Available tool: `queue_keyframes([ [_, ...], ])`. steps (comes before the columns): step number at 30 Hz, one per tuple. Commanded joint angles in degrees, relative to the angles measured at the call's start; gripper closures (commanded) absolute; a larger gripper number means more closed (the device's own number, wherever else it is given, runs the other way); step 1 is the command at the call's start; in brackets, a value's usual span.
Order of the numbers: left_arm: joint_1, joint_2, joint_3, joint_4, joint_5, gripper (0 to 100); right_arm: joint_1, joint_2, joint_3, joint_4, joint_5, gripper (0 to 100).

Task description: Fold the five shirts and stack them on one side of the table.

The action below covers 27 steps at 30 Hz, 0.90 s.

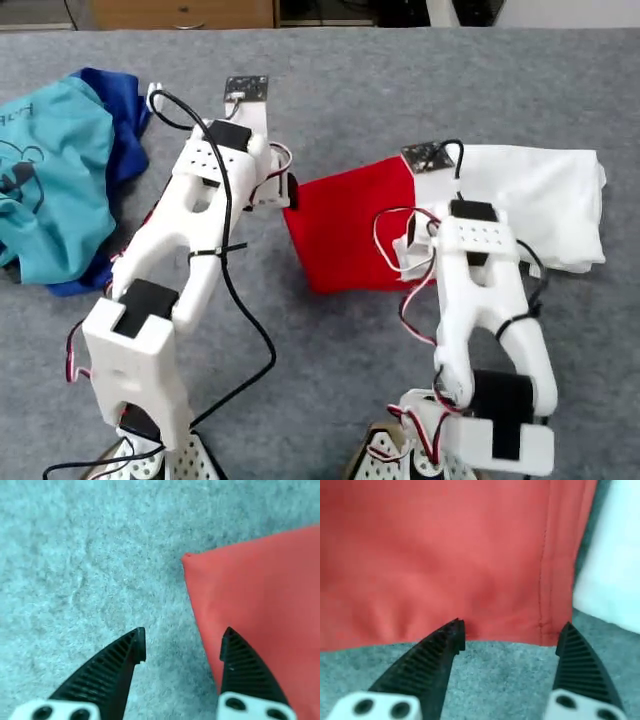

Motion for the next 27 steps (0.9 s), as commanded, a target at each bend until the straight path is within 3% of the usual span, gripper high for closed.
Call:
queue_keyframes([
  [1,1.14,0.84,-2.81,-0.88,2.20,75,-0.48,0.92,-0.48,-1.14,-0.62,69.9],
  [19,4.66,21.58,-16.18,-4.75,6.77,78,-0.31,1.54,6.64,-9.85,-0.44,71.2],
  [27,6.51,27.56,-24.88,-0.70,2.99,95,-0.48,1.80,6.55,-9.93,1.76,98.6],
])
